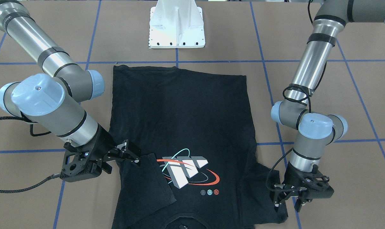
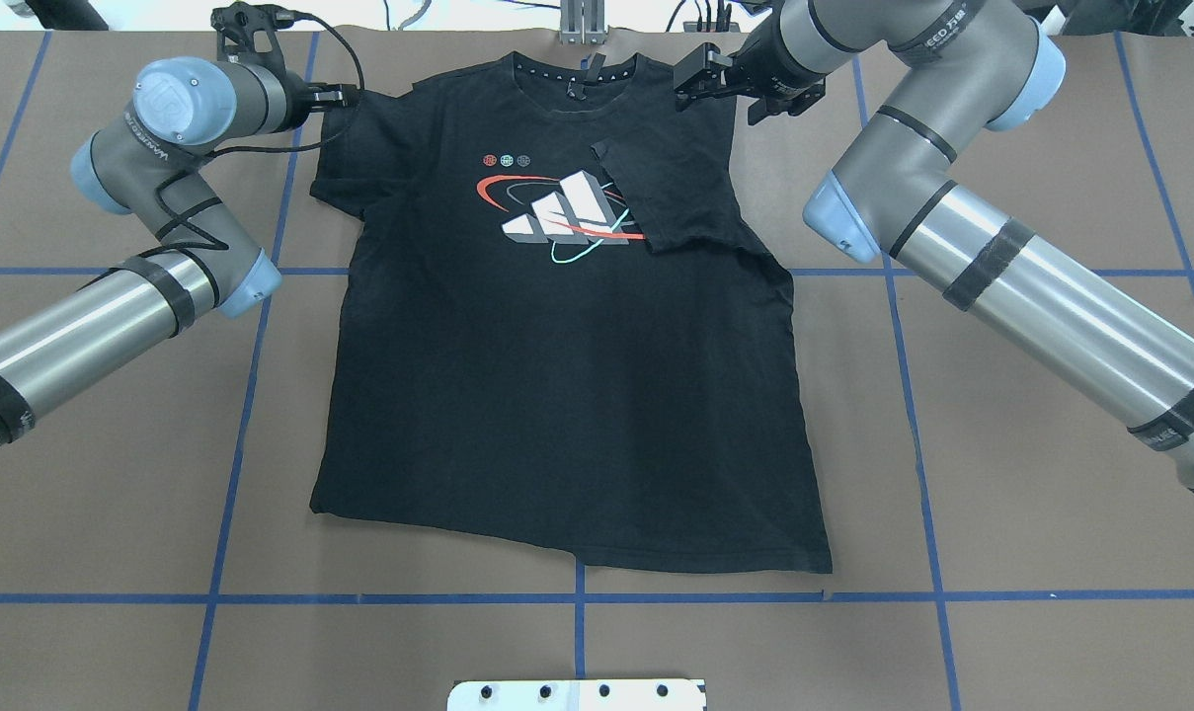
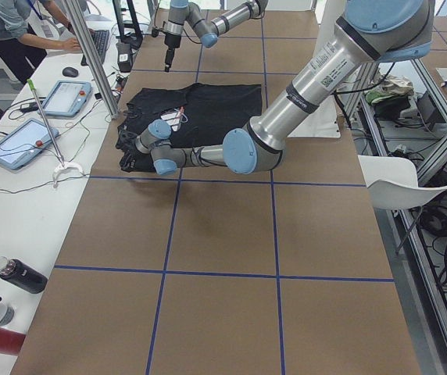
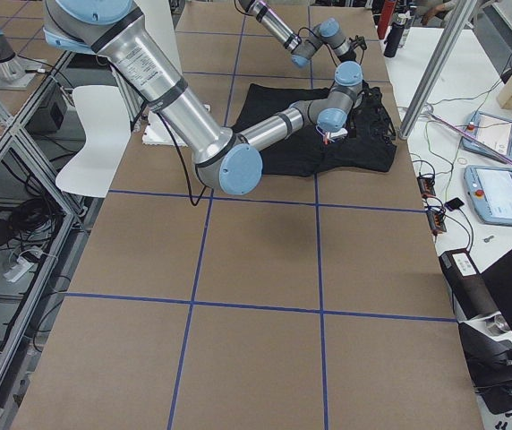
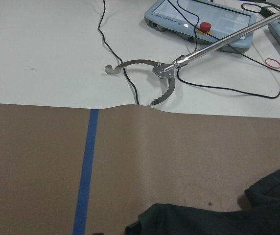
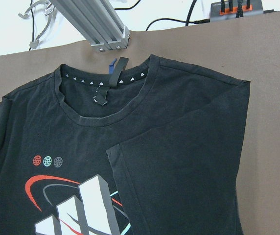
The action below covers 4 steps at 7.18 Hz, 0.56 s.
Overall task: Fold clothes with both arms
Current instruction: 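Release the sleeve with the right gripper while the left arm reaches toward the shirt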
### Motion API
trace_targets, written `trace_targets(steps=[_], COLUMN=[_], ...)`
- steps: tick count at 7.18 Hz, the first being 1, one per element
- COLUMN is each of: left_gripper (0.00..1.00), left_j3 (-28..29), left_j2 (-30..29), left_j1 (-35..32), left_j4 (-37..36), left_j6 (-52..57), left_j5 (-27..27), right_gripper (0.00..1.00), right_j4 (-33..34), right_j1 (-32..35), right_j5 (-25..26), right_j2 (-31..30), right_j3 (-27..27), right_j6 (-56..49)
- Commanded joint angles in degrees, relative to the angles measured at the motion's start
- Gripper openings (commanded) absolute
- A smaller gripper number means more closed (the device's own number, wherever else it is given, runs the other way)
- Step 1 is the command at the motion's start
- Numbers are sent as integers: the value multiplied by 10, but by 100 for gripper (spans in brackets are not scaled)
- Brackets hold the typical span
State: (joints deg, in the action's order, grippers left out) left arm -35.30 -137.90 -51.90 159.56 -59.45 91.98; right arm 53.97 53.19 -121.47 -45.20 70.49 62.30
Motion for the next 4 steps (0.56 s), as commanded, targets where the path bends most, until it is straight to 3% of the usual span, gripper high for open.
trace_targets(steps=[1, 4], left_gripper=[74, 68], left_j3=[20, 36], left_j2=[-8, -31], left_j1=[0, 0], left_j4=[12, 11], left_j6=[0, 1], left_j5=[-21, -22], right_gripper=[100, 100], right_j4=[0, 0], right_j1=[-1, -1], right_j5=[1, 2], right_j2=[0, -2], right_j3=[0, -1], right_j6=[0, -1])
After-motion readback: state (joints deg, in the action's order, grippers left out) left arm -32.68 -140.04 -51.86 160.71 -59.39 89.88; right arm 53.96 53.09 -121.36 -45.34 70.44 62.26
